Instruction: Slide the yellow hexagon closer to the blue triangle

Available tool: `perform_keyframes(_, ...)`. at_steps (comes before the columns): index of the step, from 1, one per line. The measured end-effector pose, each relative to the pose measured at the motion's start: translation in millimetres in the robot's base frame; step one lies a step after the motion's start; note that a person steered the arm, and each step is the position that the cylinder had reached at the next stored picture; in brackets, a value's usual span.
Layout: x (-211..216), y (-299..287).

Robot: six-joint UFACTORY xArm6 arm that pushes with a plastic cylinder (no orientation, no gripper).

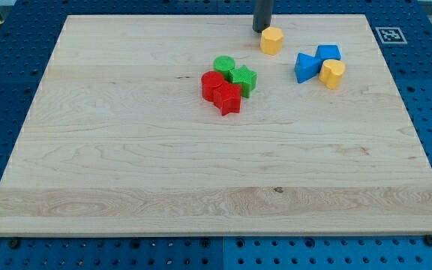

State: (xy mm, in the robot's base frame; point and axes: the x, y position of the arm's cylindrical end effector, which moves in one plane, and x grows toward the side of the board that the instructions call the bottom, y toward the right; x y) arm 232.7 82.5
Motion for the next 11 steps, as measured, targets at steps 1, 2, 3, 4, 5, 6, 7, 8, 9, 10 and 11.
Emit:
perform_keyframes(1, 0, 3)
perform_keyframes(2, 7, 11)
perform_keyframes(3, 19, 15)
perform_keyframes(4, 22, 13)
perform_keyframes(5, 16, -12)
perform_keyframes(6, 20, -42)
perform_keyframes(7, 26, -42)
perform_keyframes(8, 28, -27)
perform_keyframes(9, 34, -3)
perform_keyframes(10, 47, 20)
perform_keyframes(11, 59, 41)
